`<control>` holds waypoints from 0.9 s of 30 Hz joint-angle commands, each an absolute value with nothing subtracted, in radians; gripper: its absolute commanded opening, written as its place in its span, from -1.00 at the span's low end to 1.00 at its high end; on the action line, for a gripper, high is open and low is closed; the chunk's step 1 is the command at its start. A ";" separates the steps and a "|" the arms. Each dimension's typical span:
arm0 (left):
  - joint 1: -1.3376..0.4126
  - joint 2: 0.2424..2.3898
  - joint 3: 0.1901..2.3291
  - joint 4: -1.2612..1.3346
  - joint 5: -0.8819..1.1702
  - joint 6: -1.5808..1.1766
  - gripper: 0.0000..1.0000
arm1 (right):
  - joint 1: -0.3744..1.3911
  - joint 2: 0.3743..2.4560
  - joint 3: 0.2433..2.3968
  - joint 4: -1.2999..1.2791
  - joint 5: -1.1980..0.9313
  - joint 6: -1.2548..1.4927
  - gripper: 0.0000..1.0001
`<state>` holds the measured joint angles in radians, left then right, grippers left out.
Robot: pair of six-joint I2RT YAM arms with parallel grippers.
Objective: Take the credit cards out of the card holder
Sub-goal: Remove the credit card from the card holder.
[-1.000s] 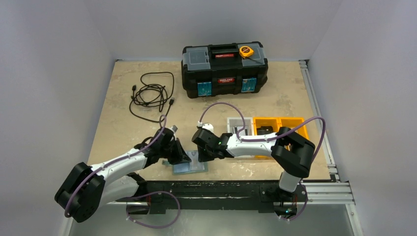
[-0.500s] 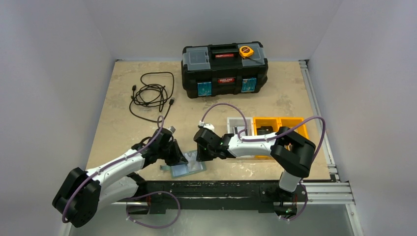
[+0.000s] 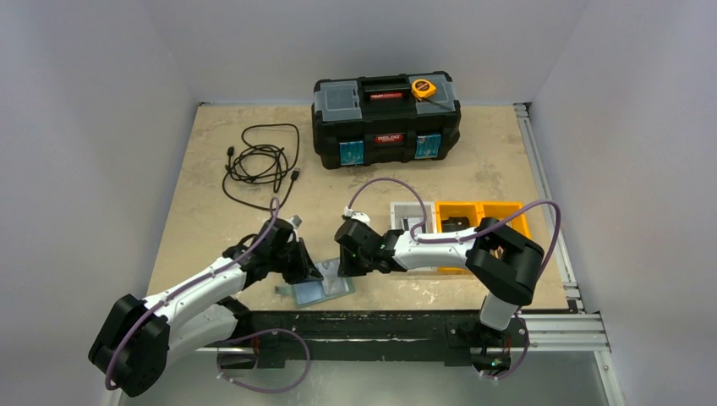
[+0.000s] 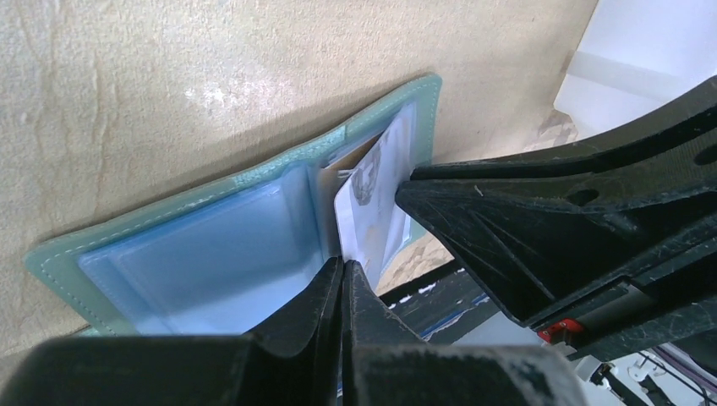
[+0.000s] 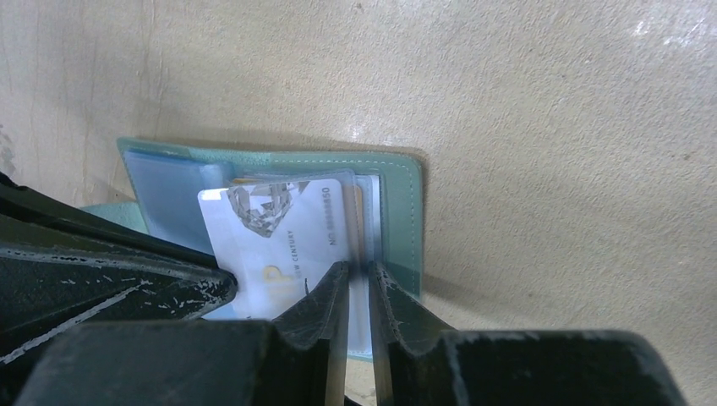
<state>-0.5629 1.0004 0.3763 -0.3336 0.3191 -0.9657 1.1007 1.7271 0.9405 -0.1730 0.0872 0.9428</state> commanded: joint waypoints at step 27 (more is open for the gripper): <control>-0.539 0.825 0.544 -0.689 0.186 -0.886 -1.00 | 1.089 1.659 0.974 -0.316 0.165 0.889 -0.63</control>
<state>-0.5488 0.8494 0.4866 -0.6521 0.2039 -0.9184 1.0981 1.7107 0.9421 -0.2199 0.1097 0.9291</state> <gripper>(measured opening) 0.004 0.159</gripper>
